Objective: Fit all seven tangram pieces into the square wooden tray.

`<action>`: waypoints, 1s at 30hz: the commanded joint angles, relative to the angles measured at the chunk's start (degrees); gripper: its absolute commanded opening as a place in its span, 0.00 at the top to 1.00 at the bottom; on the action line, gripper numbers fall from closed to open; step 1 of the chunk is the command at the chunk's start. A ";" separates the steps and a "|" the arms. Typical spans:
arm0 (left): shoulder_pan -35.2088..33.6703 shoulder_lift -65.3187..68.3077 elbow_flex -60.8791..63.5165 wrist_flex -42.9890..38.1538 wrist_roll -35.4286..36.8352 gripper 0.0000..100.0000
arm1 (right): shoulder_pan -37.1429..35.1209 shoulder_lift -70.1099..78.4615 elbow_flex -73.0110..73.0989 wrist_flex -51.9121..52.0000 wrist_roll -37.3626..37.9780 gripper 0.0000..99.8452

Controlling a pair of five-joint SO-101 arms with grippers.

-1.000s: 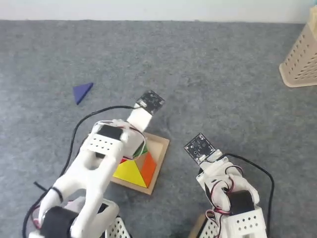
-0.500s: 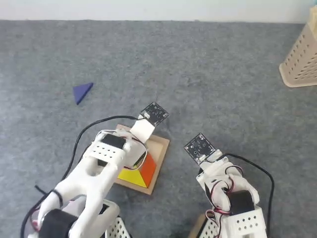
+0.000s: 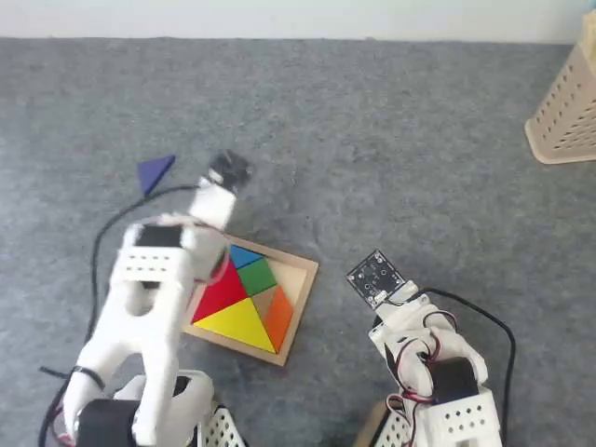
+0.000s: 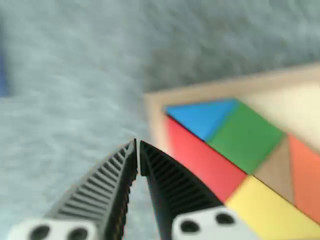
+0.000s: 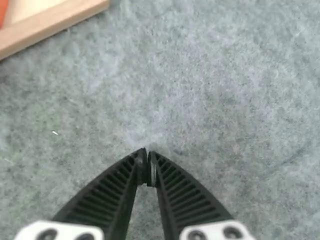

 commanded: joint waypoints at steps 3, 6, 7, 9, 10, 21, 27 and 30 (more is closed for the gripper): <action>-11.78 7.56 -21.32 2.99 9.76 0.93 | 0.04 -0.84 1.05 0.31 -0.35 0.99; -13.19 19.60 -31.87 6.24 12.92 0.91 | 0.04 -0.84 1.05 0.31 -0.35 0.99; -13.27 23.30 -35.38 7.30 13.54 0.91 | 0.04 -0.84 1.05 0.31 -0.35 0.99; -13.63 29.98 -41.98 8.26 14.51 0.91 | 0.04 -0.84 1.05 0.31 -0.35 0.99; -13.71 32.88 -45.41 8.44 14.42 0.91 | 0.04 -0.84 1.05 0.31 -0.35 0.99; -16.18 59.25 -84.70 20.04 -3.25 0.83 | 0.04 -0.84 1.05 0.31 -0.35 0.99; -16.26 73.76 -103.34 32.97 -24.18 0.81 | 0.04 -0.84 1.05 0.31 -0.35 0.99; -16.26 80.53 -112.31 35.16 -24.44 0.81 | 0.04 -0.84 1.05 0.31 -0.35 0.99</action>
